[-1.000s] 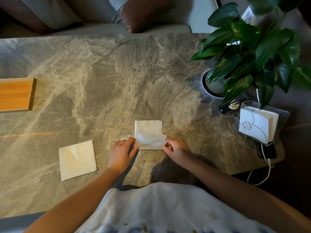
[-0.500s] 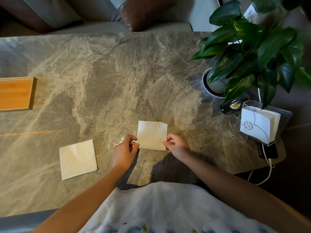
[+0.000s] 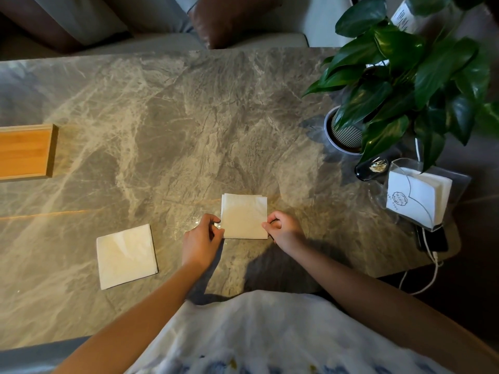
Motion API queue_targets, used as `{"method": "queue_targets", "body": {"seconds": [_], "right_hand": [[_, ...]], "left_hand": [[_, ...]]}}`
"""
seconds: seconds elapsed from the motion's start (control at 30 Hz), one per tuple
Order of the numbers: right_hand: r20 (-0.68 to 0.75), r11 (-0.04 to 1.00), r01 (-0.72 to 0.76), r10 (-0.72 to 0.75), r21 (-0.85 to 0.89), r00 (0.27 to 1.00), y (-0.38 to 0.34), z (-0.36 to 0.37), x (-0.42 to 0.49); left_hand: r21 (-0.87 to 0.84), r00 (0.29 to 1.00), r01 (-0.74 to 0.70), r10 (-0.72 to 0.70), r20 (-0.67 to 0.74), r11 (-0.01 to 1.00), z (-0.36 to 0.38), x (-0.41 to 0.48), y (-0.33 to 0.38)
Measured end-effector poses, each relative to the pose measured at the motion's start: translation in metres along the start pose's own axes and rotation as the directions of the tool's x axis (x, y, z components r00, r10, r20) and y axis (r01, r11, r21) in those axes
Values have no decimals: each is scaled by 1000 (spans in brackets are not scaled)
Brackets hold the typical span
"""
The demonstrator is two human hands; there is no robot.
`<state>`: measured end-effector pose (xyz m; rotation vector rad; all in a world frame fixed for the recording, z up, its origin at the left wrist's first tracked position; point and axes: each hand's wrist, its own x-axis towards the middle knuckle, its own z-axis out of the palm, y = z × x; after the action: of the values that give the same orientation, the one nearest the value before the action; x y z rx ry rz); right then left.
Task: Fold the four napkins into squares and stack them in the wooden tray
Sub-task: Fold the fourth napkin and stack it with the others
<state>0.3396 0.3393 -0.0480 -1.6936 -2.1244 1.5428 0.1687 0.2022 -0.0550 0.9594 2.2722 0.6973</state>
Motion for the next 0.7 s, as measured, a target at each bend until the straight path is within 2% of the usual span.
{"method": "queue_targets", "body": {"seconds": [0.47,0.7], "right_hand": [[-14,1000,7,-7,-27,1000,0,2,2],[-42,999,35,-36,-6,999,0,-6,1]], "left_hand": [[-11,995,-84,85,47,996,-3,-5,-9],[-80,995,-9,17,98,997,-10,-1,-6]]}}
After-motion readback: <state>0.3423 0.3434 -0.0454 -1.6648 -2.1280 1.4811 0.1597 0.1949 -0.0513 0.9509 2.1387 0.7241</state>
